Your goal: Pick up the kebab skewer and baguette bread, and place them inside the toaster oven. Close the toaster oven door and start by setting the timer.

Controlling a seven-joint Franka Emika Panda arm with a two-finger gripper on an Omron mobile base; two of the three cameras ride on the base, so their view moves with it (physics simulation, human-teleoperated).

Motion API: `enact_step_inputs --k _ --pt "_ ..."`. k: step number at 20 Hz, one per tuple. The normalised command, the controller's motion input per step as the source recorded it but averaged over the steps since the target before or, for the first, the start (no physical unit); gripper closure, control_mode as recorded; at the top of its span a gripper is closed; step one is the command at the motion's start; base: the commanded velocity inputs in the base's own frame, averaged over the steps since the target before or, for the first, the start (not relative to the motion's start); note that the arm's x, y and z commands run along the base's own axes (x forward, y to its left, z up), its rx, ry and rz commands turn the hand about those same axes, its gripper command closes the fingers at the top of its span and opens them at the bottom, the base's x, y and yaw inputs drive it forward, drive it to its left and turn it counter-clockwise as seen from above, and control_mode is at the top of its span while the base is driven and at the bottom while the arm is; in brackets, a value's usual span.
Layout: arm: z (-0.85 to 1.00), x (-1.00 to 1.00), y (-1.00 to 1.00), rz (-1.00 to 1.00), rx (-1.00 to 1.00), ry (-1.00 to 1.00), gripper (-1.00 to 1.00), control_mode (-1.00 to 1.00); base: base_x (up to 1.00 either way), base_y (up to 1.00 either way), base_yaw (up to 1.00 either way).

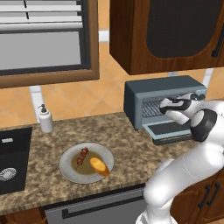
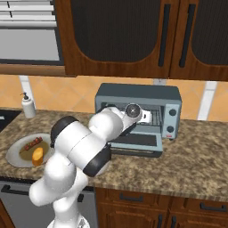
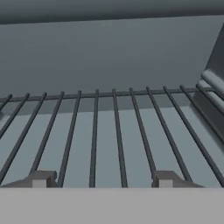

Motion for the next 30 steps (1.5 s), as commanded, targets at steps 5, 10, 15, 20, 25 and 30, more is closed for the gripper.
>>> enact_step_inputs --k 5,10,15,20,25,30 --pt "-0.84 -0.86 0.0 0.0 0.0 0.13 -1.0 -1.0 0.0 0.0 0.0" --pt "-0.82 -0.83 0.0 0.0 0.0 0.15 -1.0 -1.0 0.0 0.0 0.0" --pt "-0.75 -0.81 0.0 0.0 0.0 0.14 -1.0 -1.0 0.0 0.0 0.0" --pt "-0.73 -0.83 0.0 0.0 0.0 0.14 -1.0 -1.0 0.0 0.0 0.0" --pt "-0.53 -0.69 0.0 0.0 0.0 0.11 -1.0 -1.0 0.0 0.0 0.0" --pt "0.69 -0.43 0.46 0.0 -0.02 -0.17 -1.0 -1.0 0.0 0.0 0.0"
